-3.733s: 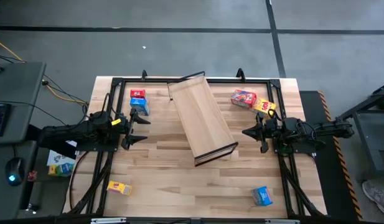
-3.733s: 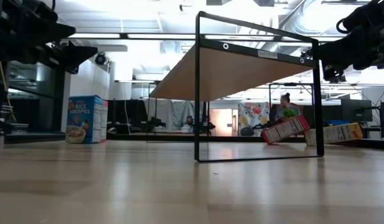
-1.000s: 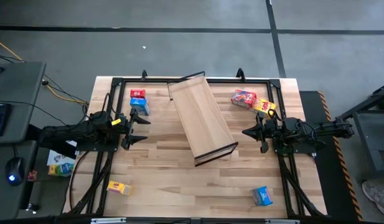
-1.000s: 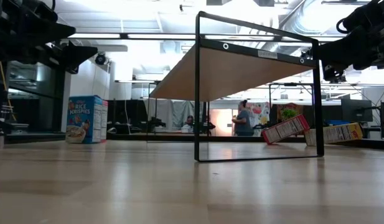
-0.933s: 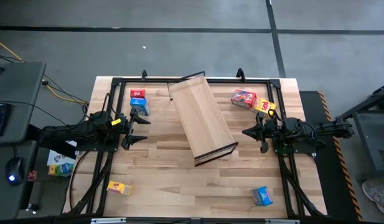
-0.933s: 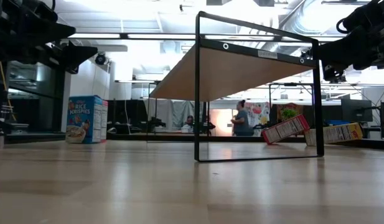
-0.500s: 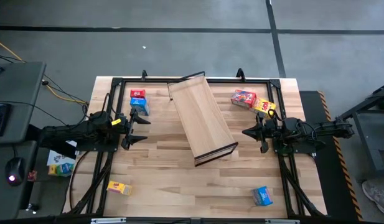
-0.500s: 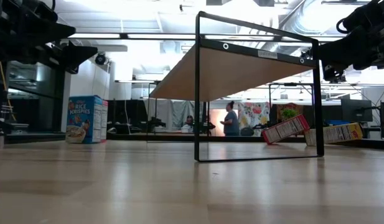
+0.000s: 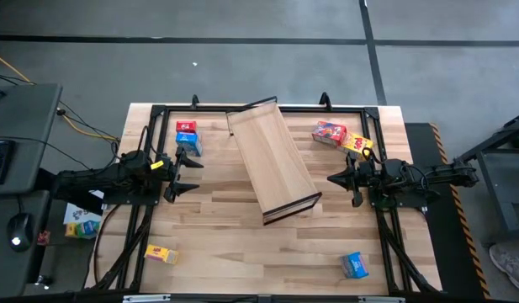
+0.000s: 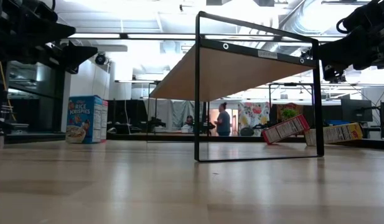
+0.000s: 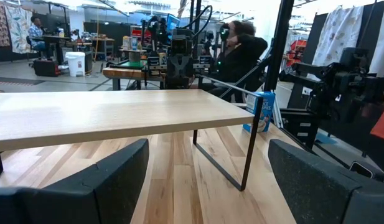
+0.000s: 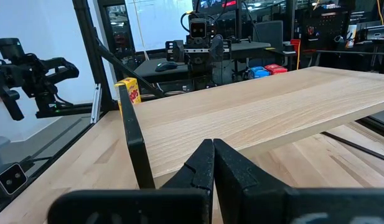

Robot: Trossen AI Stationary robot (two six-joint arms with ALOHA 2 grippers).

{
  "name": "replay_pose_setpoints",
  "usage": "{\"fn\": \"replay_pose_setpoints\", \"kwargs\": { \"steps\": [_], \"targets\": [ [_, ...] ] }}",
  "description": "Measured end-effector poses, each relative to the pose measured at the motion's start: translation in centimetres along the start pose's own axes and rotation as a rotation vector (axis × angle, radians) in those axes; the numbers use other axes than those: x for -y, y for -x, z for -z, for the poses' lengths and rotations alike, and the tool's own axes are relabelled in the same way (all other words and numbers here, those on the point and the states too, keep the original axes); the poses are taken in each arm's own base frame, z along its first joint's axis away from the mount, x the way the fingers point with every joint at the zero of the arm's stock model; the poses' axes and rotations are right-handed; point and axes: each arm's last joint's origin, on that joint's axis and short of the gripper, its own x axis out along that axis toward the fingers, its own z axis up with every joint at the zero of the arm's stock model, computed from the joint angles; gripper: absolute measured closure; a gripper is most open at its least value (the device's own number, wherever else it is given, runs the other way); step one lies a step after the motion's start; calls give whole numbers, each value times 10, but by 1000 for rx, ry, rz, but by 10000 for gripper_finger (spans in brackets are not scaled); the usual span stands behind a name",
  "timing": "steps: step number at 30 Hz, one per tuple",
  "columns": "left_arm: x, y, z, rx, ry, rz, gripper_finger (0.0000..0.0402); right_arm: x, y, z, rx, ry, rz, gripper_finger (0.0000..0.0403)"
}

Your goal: Stack cereal on shelf

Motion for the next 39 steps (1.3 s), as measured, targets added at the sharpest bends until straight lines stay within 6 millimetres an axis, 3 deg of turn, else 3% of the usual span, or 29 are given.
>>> {"fn": "replay_pose_setpoints", "kwargs": {
  "steps": [20,24,29,33,39],
  "targets": [
    [0,0,0,0,0,0,80,0,0,-1,14,-29,7,403],
    [0,0,0,0,0,0,80,1,2,-19,218,-131,48,403],
    [0,0,0,0,0,0,80,1,12,-48,529,-70,105,403],
    [0,0,0,0,0,0,80,5,13,-57,593,-94,273,403],
    [0,0,0,0,0,0,80,17,-9,-71,334,-133,640,380]
  ]
}}
